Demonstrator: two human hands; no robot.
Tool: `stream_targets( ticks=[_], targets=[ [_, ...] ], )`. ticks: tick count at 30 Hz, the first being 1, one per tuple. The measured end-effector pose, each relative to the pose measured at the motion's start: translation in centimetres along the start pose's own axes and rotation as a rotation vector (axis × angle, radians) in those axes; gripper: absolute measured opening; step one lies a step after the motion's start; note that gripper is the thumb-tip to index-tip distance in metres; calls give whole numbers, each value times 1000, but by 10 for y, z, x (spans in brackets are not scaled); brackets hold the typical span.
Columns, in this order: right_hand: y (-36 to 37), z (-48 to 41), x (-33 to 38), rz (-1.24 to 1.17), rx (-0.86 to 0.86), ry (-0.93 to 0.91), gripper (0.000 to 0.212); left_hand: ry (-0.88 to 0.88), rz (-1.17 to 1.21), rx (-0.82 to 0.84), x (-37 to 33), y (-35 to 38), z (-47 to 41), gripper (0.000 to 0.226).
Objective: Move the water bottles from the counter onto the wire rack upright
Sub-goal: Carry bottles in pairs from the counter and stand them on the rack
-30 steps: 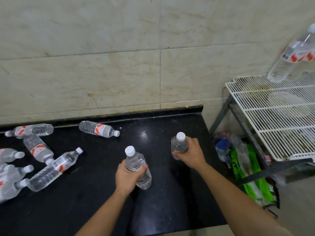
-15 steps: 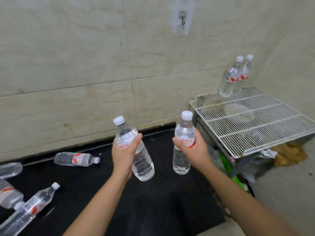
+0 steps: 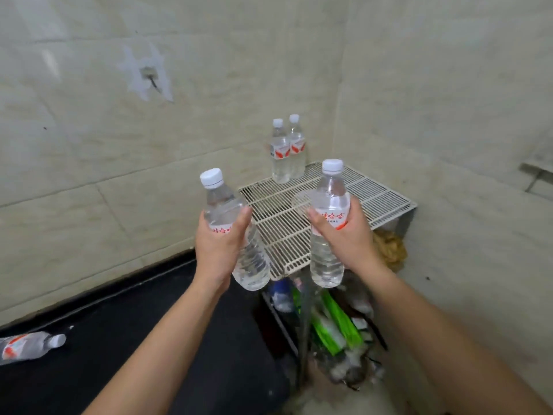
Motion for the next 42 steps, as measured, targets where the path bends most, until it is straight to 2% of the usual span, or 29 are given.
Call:
stream_targets(
  ticks=[6, 11, 17, 20, 23, 26, 29, 30, 37, 40, 42],
  targets=[
    [-129, -36, -42, 56, -86, 12, 60, -32, 7, 62, 13, 122, 1, 86],
    [-165, -79, -62, 26, -82, 8, 55, -87, -20, 61, 17, 175, -10, 85],
    [-146, -146, -80, -63, -4, -16, 62, -146, 0, -17, 37, 203, -55, 78],
    [-131, -184, -89, -89, 57, 6, 59, -151, 75, -24, 53, 218, -95, 73],
    [-113, -230, -101, -97, 97, 20, 65, -165, 94, -38, 68, 230, -137, 67],
    [-89, -274, -111, -61, 149, 27, 65, -188, 51, -54, 82, 236, -173, 78],
    [-67, -311, -125, -35, 186, 23, 59, -171, 2, -34, 87, 239, -205, 48],
    [-60, -321, -129, -24, 193, 19, 59, -167, -1, -35, 89, 240, -213, 45],
    [-13, -381, -153, 45, 332, 17, 70, -167, -84, -105, 95, 237, -247, 66],
    [-1, -404, -154, 76, 412, 6, 84, -197, -101, -191, 97, 223, -253, 79],
    [2, -420, -157, 90, 434, 10, 87, -234, -124, -255, 100, 213, -256, 77]
  ],
)
Point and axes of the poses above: each hand's wrist, its own z-axis away from the middle knuckle, its own y-axis out of the palm, x = y × z, the point moved 7 cm from there along -z, towards the middle knuckle, and after that the axes turned 4 degrees about -z, right-handed, at the moved point
